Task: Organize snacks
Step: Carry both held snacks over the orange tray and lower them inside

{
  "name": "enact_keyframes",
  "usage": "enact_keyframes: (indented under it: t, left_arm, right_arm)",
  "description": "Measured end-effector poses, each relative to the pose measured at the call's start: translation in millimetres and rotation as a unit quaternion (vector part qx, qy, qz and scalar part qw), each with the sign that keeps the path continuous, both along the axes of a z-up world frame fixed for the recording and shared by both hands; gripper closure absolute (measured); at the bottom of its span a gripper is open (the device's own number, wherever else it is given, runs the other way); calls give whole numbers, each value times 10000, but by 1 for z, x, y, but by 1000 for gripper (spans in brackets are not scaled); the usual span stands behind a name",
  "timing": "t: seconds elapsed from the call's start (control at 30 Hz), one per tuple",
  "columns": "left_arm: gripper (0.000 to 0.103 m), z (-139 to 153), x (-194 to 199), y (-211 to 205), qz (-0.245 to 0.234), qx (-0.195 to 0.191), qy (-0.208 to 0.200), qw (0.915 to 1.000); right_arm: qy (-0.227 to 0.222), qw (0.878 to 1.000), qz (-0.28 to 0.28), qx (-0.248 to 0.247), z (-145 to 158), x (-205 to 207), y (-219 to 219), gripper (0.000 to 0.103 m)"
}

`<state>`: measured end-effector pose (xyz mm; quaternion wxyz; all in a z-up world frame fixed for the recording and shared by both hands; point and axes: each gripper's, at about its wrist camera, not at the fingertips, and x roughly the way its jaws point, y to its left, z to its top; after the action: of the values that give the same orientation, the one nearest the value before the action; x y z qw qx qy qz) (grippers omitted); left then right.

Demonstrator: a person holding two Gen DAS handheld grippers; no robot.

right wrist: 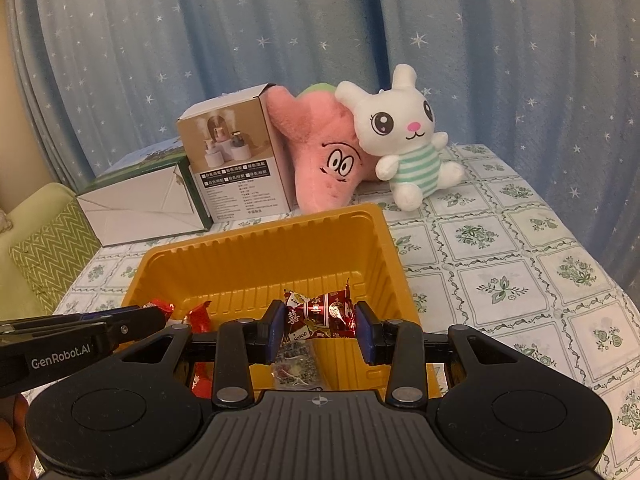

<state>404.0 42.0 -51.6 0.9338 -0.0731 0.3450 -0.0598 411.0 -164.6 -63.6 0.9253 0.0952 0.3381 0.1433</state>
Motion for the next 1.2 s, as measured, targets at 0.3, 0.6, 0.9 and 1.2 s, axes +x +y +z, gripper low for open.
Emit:
enact_keyframes:
  t: [0.3,0.6,0.9,1.2]
  left_arm:
    - [59,1,4,3,98,-20,-30,9999]
    - [54,-3,2,9,225,138,39,9996]
    - [53,-5,-1,11,225,215,36,9995]
    - [49,-7,-2,10,186,254,46,9995]
  right_arm:
    - [53,10000,-46,23,-3,1,-5,65]
    - [74,9999,-40,96,-2,1,-4,65]
    - [84,9997,-3,215,-3,2,-3,65]
    - [265,9969,-61,744,-10,9,-12,32]
